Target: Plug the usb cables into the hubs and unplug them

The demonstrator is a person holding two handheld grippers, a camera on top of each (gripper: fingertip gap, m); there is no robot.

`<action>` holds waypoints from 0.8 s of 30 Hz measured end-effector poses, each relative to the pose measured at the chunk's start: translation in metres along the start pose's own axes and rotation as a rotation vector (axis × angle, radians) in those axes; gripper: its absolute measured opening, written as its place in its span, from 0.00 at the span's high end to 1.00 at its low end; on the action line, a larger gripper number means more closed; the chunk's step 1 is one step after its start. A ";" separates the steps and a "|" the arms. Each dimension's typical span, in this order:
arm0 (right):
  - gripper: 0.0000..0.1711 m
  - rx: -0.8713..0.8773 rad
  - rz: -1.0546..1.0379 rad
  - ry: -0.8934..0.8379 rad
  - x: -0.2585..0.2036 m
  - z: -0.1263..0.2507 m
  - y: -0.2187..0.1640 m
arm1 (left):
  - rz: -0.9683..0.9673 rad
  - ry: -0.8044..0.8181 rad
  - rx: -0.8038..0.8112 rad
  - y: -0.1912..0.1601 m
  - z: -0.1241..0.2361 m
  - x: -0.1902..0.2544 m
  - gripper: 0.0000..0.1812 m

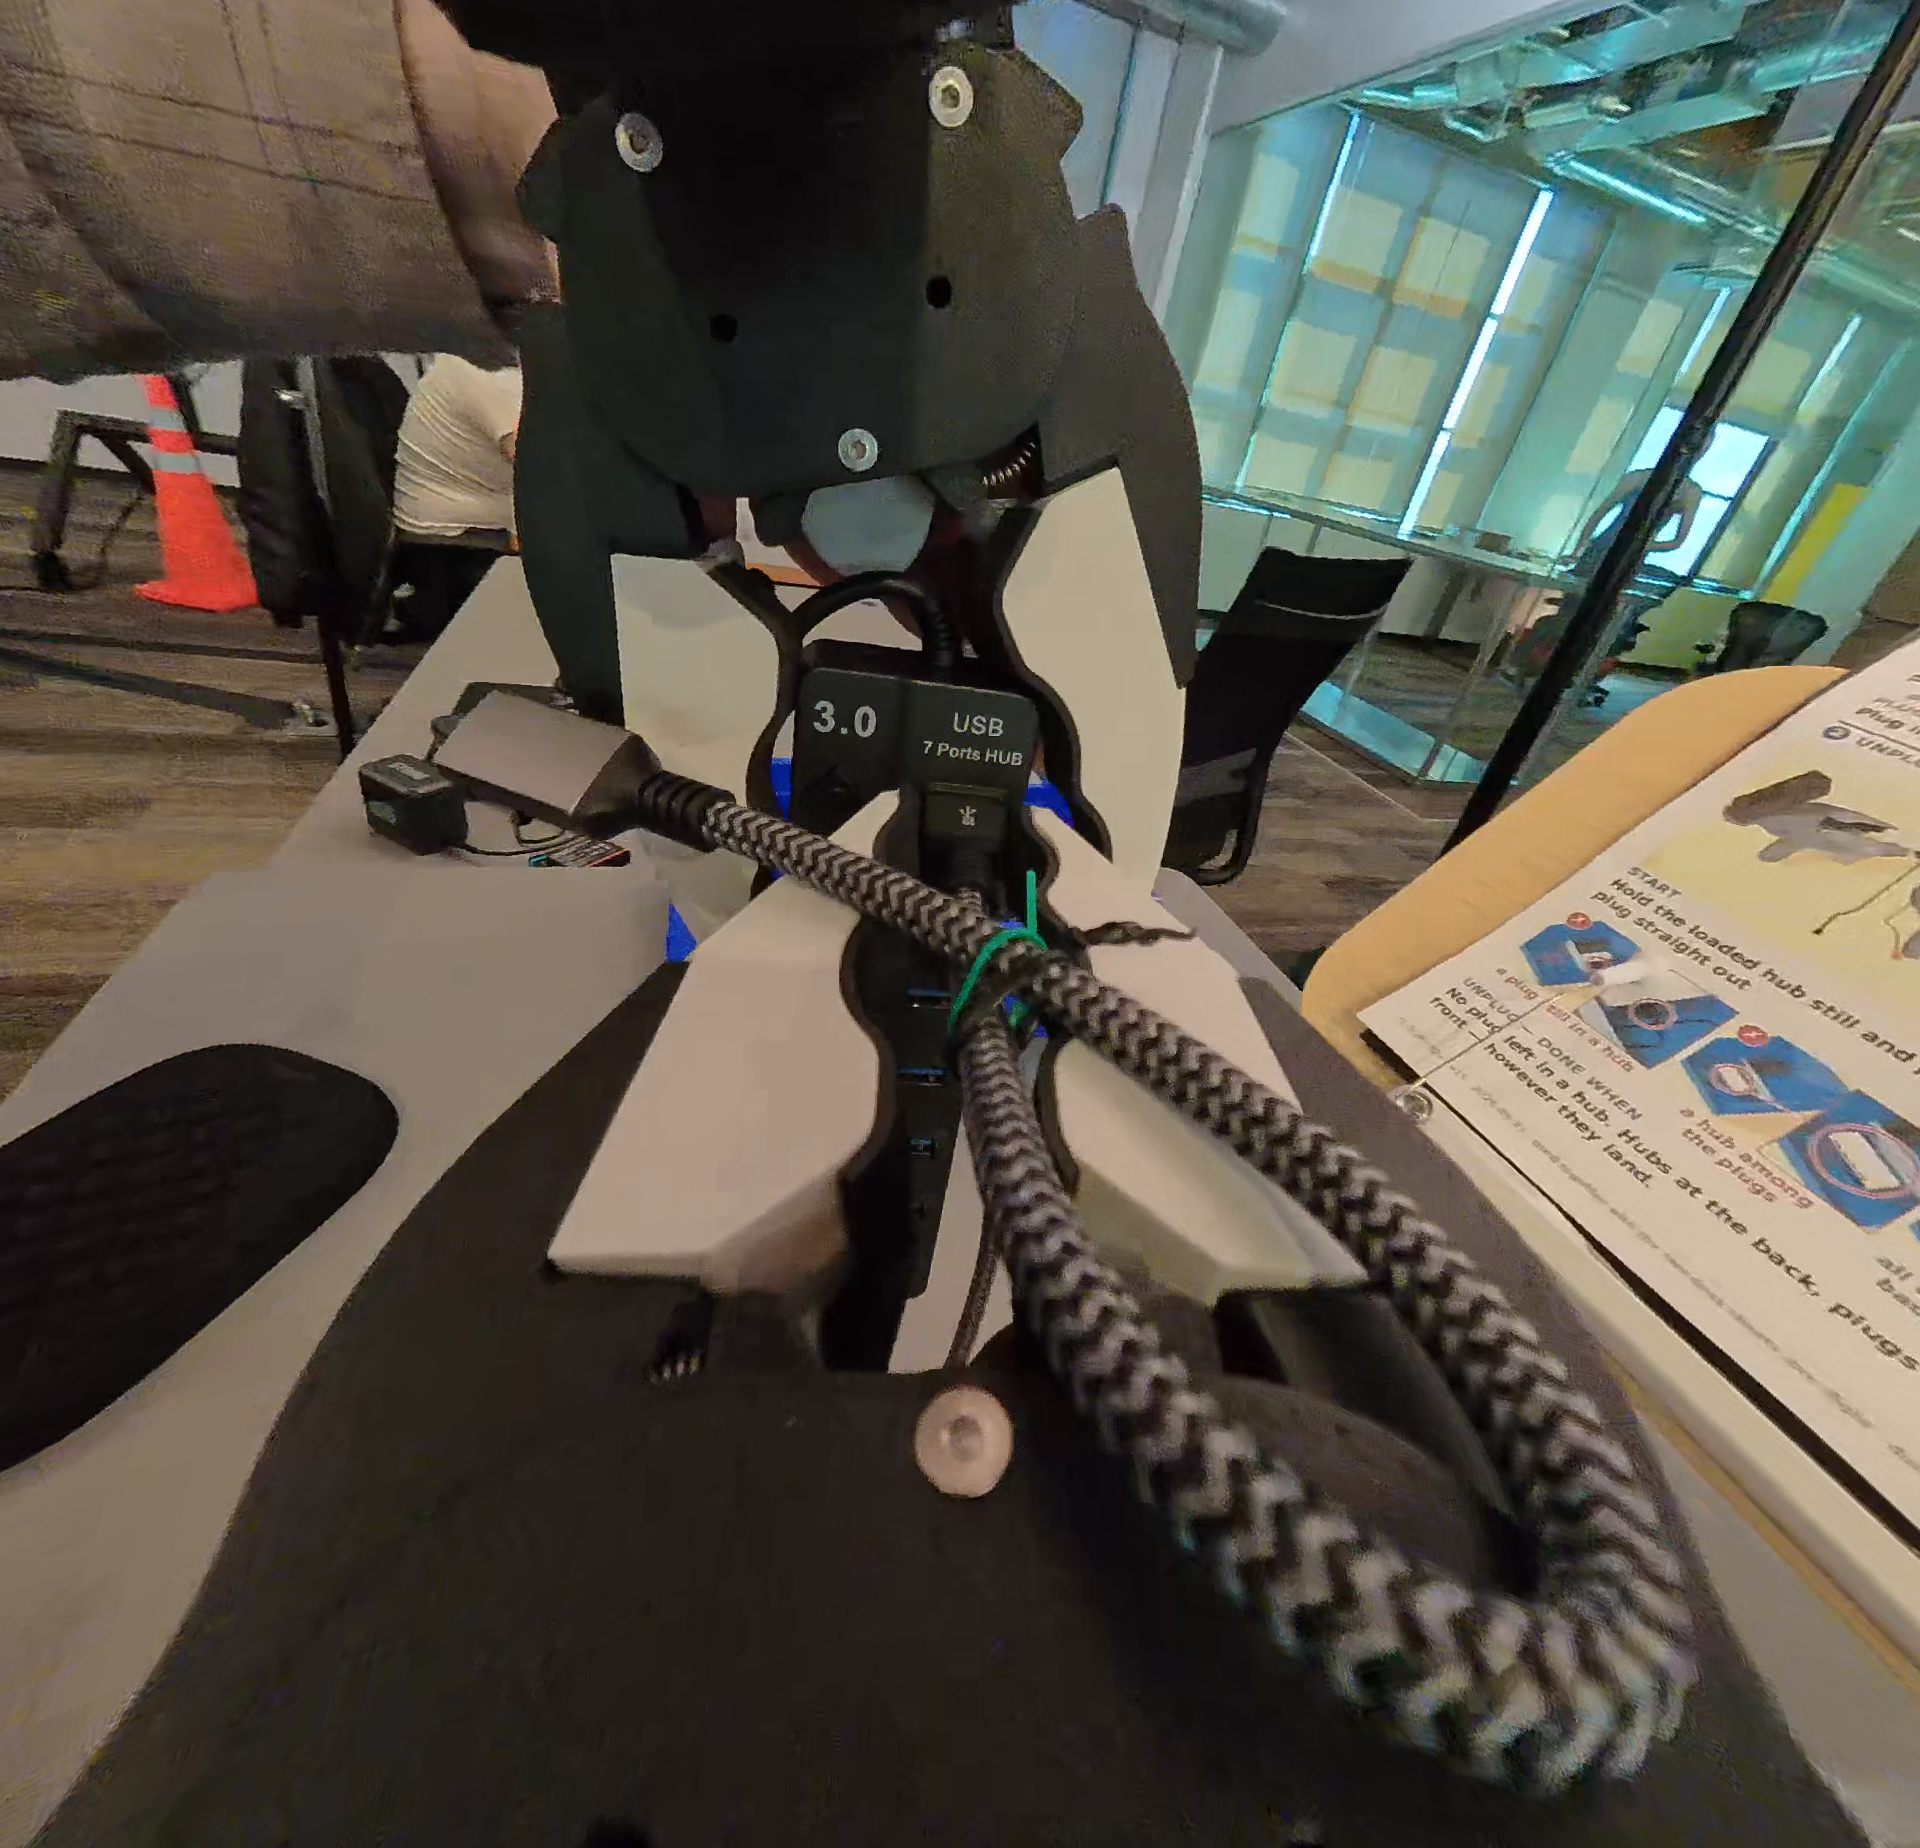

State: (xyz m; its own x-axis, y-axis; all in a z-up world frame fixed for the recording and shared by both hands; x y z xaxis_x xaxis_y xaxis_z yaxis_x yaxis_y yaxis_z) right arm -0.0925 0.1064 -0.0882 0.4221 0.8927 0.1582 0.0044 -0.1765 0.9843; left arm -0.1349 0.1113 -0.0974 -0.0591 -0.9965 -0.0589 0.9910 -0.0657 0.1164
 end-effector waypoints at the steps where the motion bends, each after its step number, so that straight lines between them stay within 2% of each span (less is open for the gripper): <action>1: 0.92 0.006 -0.024 0.040 0.001 0.001 -0.001 | -0.006 -0.001 -0.004 0.001 -0.001 0.002 0.58; 5: 0.91 0.020 -0.130 0.169 0.004 0.005 -0.006 | -0.034 0.000 -0.014 0.005 -0.006 0.005 0.58; 10: 0.91 0.011 0.002 -0.042 0.002 0.000 0.002 | -0.011 0.021 0.004 0.001 0.001 -0.004 0.58; 12: 0.91 0.016 -0.022 -0.060 0.001 -0.002 0.003 | -0.012 0.019 -0.004 -0.002 0.004 -0.004 0.57; 18: 0.92 0.016 -0.185 0.173 0.005 0.005 -0.005 | -0.035 -0.001 -0.005 0.004 -0.004 0.004 0.58; 21: 0.91 0.010 -0.133 0.115 0.008 0.003 -0.006 | -0.039 0.025 -0.046 0.003 -0.006 -0.001 0.57; 24: 0.92 0.037 0.008 -0.063 0.009 0.003 0.008 | 0.017 0.028 -0.003 -0.005 0.001 -0.009 0.58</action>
State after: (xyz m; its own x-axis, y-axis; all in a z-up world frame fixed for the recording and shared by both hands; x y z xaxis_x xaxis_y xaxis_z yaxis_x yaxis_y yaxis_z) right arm -0.0863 0.1115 -0.0792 0.4782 0.8636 0.1599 0.0337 -0.2000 0.9792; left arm -0.1394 0.1203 -0.0961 -0.0393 -0.9956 -0.0851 0.9922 -0.0489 0.1146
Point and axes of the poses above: each gripper's, where its closed fingertips meet, z back along the fingers, y out of its top, x = y × z across the jaws, the point moved 4 cm from there along z, back along the fingers, and after that the axes turned 15 degrees about -y, right-handed, at the moved point
